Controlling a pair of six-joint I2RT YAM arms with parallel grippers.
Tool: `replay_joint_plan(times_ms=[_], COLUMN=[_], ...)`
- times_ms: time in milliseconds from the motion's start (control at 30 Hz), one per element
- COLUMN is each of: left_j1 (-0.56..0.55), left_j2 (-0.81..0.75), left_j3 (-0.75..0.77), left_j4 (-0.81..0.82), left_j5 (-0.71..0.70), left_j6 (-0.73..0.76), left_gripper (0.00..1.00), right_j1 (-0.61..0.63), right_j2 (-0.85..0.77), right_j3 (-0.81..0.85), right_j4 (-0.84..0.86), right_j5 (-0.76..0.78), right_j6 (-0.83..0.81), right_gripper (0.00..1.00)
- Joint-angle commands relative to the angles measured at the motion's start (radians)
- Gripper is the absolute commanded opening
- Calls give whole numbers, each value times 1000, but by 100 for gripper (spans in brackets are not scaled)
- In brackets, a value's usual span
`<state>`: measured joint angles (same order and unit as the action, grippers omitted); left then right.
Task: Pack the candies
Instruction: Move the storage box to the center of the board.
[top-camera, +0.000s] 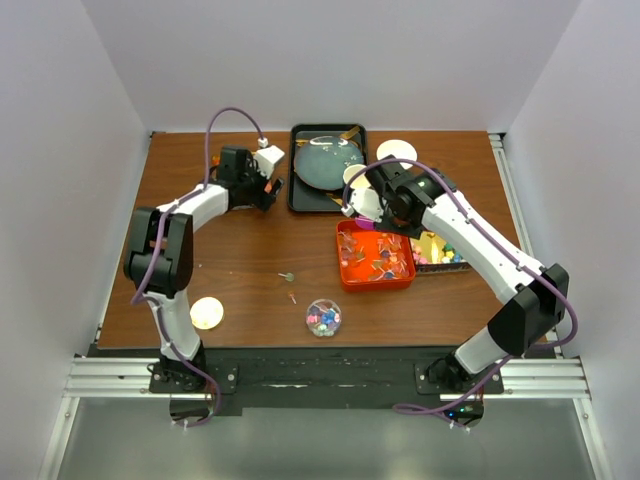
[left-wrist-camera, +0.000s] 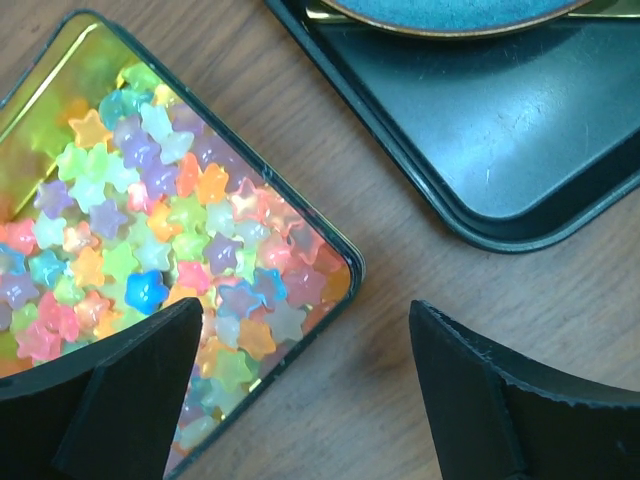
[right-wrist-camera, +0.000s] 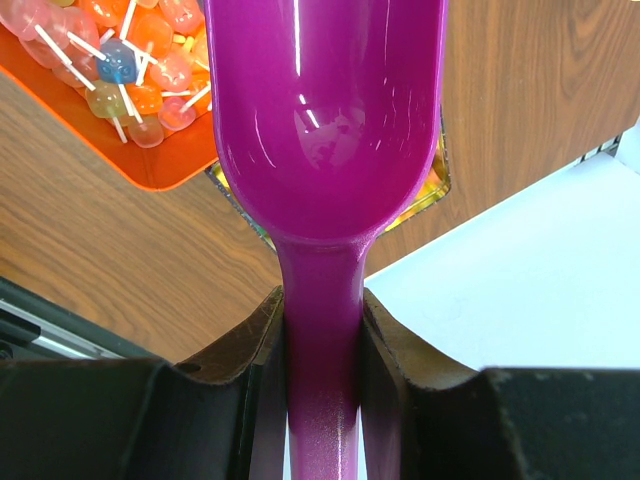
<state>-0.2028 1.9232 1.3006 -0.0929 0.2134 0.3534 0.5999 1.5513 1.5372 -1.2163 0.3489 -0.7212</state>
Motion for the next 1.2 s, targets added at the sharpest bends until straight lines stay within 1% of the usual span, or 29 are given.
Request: replay_joint_plan(times_ms=[0,133,167,200,267,333,367,433,467,533,567,667,767,800,900,967,1067,1100,1167], left_j1=[11,23,28,29,39,46,46,48,48,48,46,48,48,48,42,34,0,-27,-70], left_j2=[16,4,2,0,-10,-32,-41,-65,-73,-104,-118,-196,-297,-349,-436,-466,-503,-513,-521], left_j3=[48,8,-4,-11,-24,-32,-43,-60,-75,-99,-125,-207,-299,-320,-394,-425,-455,-465,-489], left_j4=[35,38,21,12,-11,-43,-53,-74,-88,-114,-126,-148,-195,-212,-283,-336,-395,-399,-383], left_j5=[20,32,35,41,61,113,124,124,123,138,142,141,178,220,294,325,398,423,422], left_j6=[32,67,81,94,128,168,186,217,228,265,278,289,308,332,373,392,421,415,392], left_gripper=[85,77,75,70,66,62,58,56,51,49,46,43,40,40,35,30,27,27,26], right_j1=[-6,-8,-6,-8,-8,-9,-8,-8,-9,-8,-8,-8,-9,-9,-8,-8,-9,-9,-9], right_j2=[-20,-16,-16,-16,-13,-7,-5,-2,-2,-2,-5,-7,-16,-16,-22,-20,-11,-7,1], right_j3=[31,35,35,37,38,46,49,49,49,50,51,49,41,37,24,27,44,49,63], right_j4=[8,6,6,6,5,3,3,4,4,4,4,1,-2,-2,-2,0,-2,-3,-5], right_j5=[1,4,2,2,-1,-4,-5,-10,-10,-11,-13,-18,-25,-27,-33,-36,-39,-41,-45], right_j6=[20,20,20,17,17,17,19,17,17,16,16,16,14,12,9,11,11,11,11], right_gripper=[0,0,0,0,0,0,0,0,0,0,0,0,0,0,0,0,0,0,0])
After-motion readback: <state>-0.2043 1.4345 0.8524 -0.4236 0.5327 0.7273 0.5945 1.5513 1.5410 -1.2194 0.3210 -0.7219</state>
